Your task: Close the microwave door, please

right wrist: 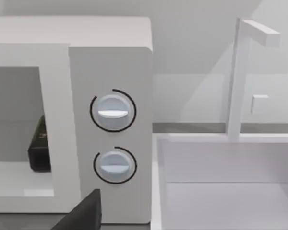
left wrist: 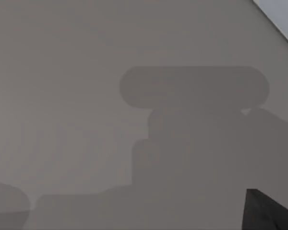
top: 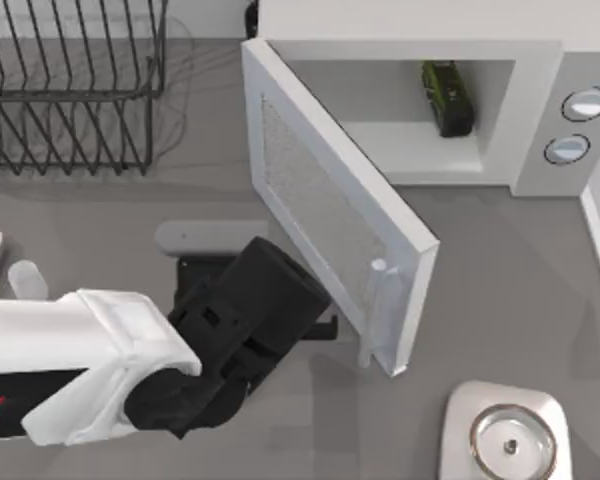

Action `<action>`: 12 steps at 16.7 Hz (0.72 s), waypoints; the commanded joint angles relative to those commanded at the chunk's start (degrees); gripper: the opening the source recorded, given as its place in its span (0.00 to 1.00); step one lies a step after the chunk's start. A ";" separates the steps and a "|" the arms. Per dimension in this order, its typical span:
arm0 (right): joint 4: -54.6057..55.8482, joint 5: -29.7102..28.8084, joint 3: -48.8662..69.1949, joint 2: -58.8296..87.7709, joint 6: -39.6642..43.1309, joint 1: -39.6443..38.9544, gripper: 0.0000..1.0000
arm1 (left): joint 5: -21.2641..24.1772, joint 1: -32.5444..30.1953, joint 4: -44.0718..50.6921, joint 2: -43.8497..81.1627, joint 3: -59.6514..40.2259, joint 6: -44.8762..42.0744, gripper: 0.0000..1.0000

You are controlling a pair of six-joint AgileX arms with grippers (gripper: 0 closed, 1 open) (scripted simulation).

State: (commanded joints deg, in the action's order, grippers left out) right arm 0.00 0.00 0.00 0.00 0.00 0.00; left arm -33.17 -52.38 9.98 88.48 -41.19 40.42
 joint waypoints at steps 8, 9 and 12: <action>0.00 0.00 0.00 0.00 0.00 0.00 1.00 | -1.71 -3.63 3.31 6.17 -6.78 3.92 0.00; 0.00 0.00 0.00 0.00 0.00 0.00 1.00 | -2.35 -4.95 4.54 8.44 -9.81 5.30 0.00; 0.00 0.00 0.00 0.00 0.00 0.00 1.00 | -4.07 -8.60 8.21 14.62 -18.18 9.20 0.00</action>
State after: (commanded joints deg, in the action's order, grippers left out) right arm 0.00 0.00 0.00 0.00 0.00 0.00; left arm -37.24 -60.98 18.19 103.10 -59.37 49.61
